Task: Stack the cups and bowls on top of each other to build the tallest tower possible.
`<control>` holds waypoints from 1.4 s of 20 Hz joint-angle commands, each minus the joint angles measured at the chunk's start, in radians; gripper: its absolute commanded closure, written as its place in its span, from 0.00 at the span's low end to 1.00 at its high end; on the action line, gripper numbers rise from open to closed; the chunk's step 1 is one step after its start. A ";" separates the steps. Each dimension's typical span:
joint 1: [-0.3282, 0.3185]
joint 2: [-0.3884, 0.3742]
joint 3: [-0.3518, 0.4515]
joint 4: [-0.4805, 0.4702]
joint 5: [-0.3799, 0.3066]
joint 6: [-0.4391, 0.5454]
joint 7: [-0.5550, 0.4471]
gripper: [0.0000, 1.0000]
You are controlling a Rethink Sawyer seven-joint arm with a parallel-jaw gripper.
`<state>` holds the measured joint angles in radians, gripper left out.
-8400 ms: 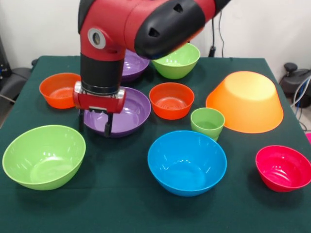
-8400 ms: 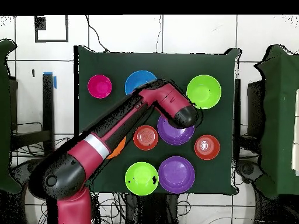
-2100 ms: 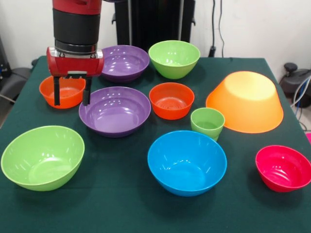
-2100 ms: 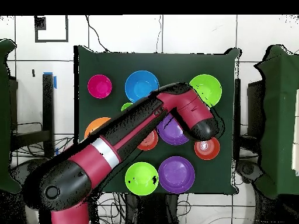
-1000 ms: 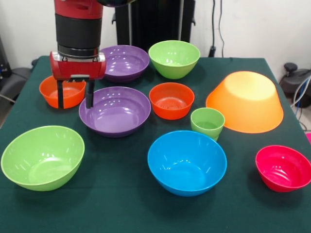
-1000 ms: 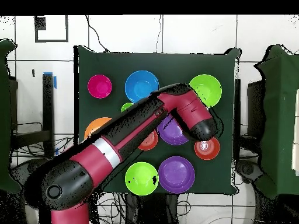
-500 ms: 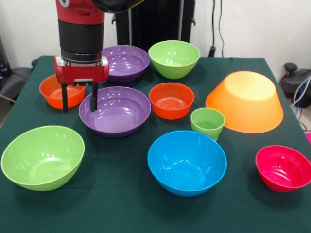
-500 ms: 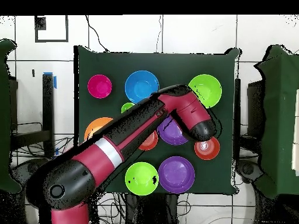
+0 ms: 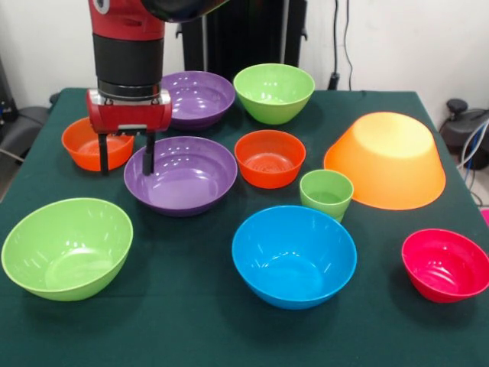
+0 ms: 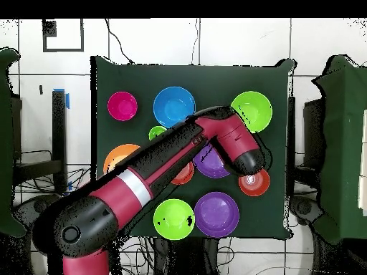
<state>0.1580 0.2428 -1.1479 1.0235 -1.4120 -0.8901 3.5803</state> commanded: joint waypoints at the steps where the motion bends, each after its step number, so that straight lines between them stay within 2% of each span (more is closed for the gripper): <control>1: -0.007 0.058 0.192 0.022 0.023 0.010 0.035 0.00; 11: -0.038 0.084 0.171 0.024 0.003 0.036 0.028 0.00; 20: -0.071 0.075 0.198 0.036 0.034 0.041 -0.029 0.00; 28: -0.068 0.074 0.208 0.045 0.040 0.041 -0.040 0.00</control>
<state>0.1014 0.2695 -1.1426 1.0791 -1.4064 -0.8901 3.5803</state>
